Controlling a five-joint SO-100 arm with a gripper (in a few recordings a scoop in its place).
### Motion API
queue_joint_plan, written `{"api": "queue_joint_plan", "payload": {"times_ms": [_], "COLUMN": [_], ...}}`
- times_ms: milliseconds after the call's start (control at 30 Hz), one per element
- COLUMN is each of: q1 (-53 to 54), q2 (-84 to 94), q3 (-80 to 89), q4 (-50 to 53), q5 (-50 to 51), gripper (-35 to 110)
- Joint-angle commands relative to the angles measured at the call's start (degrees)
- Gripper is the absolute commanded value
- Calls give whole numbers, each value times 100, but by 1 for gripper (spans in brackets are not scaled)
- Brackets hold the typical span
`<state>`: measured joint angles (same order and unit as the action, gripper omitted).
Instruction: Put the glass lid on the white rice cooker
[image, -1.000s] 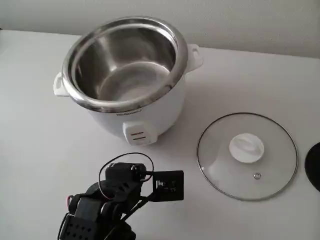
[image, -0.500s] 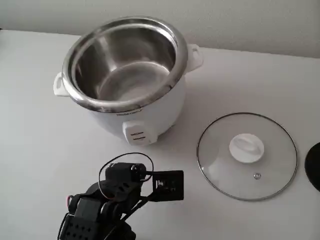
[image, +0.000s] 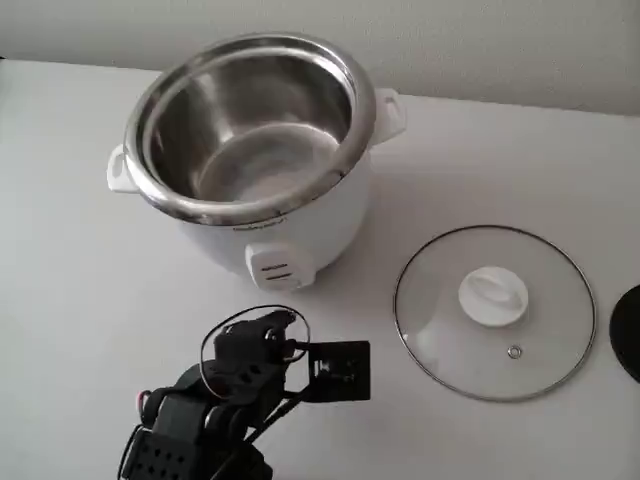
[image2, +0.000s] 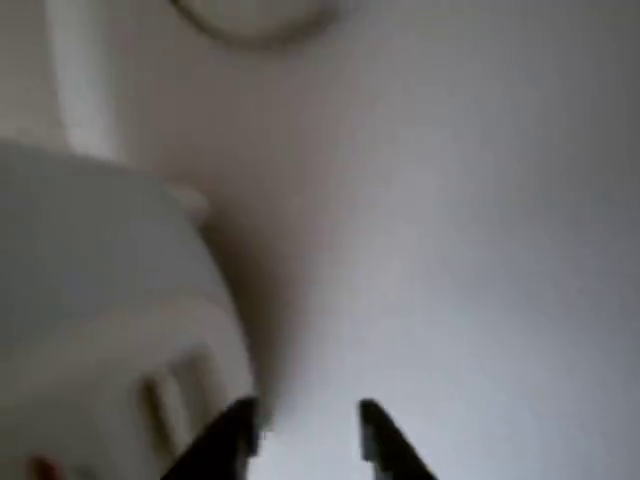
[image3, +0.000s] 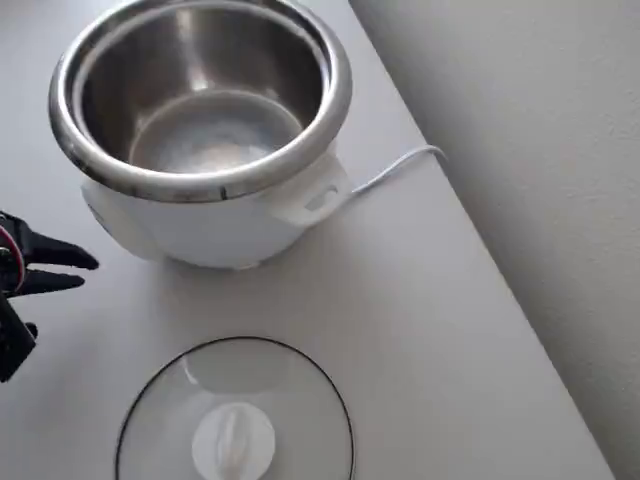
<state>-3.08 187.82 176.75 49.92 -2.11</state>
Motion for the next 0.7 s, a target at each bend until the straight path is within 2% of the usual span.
{"api": "queue_joint_plan", "payload": {"times_ms": [0,100,167,333,600,667], "q1": [1239,2329,2487,2373,2303,2391], "q2": [53,53,53,-281,-4562,-5484], "q3": [-53,-53,-18,-9,-905,-1433], "q4": [-826,-1222,-1626,-2936,-5792,-6038], "q5": [-316,-949,-1441,-1863,-1608,-1494], "gripper": [18,29,30,31,31,31]}}
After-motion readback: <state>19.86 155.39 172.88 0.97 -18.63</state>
